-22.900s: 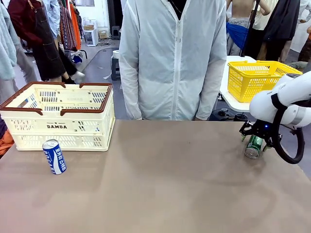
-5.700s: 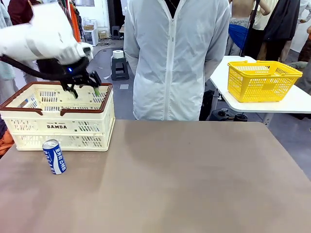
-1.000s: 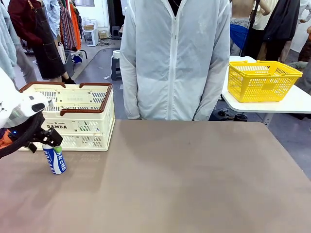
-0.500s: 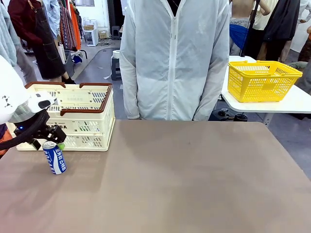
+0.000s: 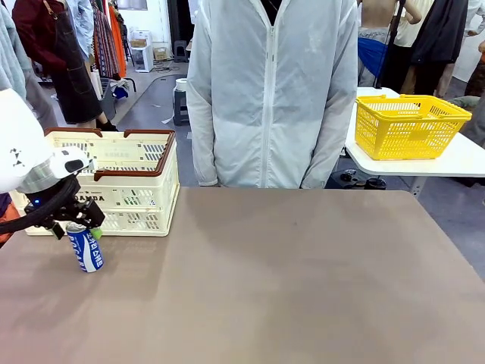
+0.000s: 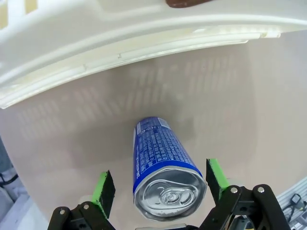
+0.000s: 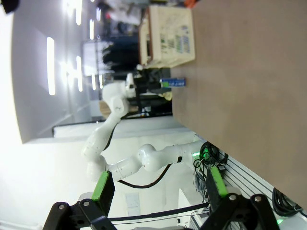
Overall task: Place the drinks into the Shopping basket.
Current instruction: Pick up one drink and place it into the Shopping basket.
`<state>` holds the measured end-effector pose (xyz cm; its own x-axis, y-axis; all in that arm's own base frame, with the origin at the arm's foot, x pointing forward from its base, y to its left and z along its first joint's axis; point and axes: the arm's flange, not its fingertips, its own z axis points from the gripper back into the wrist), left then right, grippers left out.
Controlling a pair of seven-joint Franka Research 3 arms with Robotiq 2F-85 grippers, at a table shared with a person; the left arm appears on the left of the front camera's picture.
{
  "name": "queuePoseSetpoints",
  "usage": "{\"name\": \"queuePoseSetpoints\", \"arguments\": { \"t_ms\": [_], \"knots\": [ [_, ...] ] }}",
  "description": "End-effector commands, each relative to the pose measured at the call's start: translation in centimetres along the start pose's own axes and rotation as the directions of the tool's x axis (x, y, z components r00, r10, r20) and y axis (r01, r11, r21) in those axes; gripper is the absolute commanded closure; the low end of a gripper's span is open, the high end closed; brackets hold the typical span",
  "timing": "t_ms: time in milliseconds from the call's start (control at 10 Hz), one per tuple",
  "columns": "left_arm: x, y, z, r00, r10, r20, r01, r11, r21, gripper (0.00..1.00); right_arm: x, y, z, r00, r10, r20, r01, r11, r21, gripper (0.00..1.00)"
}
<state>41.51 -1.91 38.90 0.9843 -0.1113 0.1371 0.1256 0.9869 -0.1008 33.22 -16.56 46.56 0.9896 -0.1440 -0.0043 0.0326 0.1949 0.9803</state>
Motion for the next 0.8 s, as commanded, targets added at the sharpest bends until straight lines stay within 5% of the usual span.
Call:
{"name": "queuePoseSetpoints", "arguments": {
  "t_ms": [0, 100, 200, 300, 700],
  "knots": [
    [0.39, -0.13, 0.22, 1.000, -0.001, -0.011, 0.001, 1.000, 0.015, 0.00, -0.11, 0.39, 0.12, 1.000, -0.015, -0.009, 0.015, 1.000, -0.002, 0.00],
    [0.47, -0.26, -0.02, 1.000, -0.010, -0.018, 0.010, 1.000, 0.012, 0.00, -0.11, 0.39, 0.12, 1.000, -0.015, -0.009, 0.015, 1.000, -0.002, 0.00],
    [0.53, -0.33, -0.14, 1.000, -0.017, -0.012, 0.018, 1.000, 0.011, 0.41, -0.11, 0.39, 0.12, 1.000, -0.015, -0.009, 0.015, 1.000, -0.002, 0.00],
    [0.55, -0.36, -0.15, 1.000, -0.024, -0.009, 0.024, 1.000, 0.009, 1.00, -0.11, 0.39, 0.12, 1.000, -0.015, -0.009, 0.015, 1.000, -0.002, 0.00],
    [0.83, -0.44, -0.30, 0.999, -0.037, 0.005, 0.036, 0.999, 0.028, 1.00, -0.11, 0.39, 0.12, 1.000, -0.015, -0.009, 0.015, 1.000, -0.002, 0.00]
  ]
}}
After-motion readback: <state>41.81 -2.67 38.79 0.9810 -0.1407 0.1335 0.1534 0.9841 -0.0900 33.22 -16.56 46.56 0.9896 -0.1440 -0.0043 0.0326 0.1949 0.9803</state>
